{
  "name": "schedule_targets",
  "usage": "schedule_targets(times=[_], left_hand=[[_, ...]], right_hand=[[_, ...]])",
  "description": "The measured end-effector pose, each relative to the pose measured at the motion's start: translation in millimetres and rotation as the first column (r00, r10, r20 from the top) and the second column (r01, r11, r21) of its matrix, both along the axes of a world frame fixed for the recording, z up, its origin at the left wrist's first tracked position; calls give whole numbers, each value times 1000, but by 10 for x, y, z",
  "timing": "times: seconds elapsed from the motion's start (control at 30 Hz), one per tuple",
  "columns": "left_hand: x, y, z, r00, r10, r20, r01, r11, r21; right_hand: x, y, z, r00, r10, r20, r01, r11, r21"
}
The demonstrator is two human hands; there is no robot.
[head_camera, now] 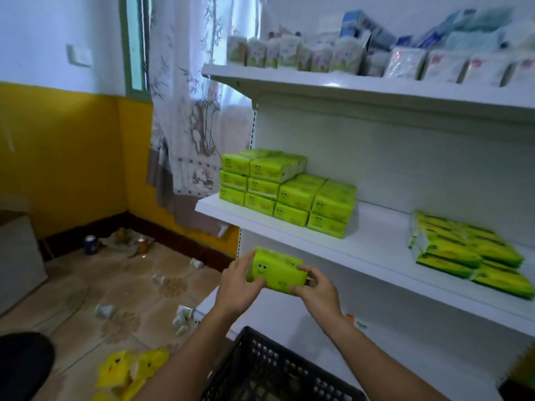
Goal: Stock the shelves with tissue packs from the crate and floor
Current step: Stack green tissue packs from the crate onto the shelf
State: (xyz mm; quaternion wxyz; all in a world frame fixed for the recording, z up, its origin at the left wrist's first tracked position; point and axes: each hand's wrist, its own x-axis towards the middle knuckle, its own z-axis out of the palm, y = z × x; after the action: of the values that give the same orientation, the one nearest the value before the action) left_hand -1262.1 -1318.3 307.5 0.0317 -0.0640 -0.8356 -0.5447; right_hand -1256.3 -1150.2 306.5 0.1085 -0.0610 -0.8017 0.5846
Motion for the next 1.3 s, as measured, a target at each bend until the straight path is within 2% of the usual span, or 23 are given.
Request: schedule_targets(times=[0.2, 0.43, 0.63, 0.93, 1.3], left_hand=[[231, -75, 567, 994, -33, -107, 43, 995, 87], [219, -96, 849, 985, 29, -170, -24, 999, 34], [201, -194, 927, 980, 60, -192, -55, 998, 33], [48, -421, 923, 976, 118, -180, -101, 990, 103], [-522, -266, 812, 993, 2, -119, 13, 992, 126]], right_hand=[[25, -11, 565, 989, 15, -148, -4, 997, 73], [62, -69, 759, 957, 47, -285, -16, 994, 110], [4, -148, 831, 946, 134, -294, -103, 988, 116], [-226, -411, 992, 933, 232, -275, -169, 957, 236], [-613, -225, 826, 962, 68, -263, -17, 981, 194]])
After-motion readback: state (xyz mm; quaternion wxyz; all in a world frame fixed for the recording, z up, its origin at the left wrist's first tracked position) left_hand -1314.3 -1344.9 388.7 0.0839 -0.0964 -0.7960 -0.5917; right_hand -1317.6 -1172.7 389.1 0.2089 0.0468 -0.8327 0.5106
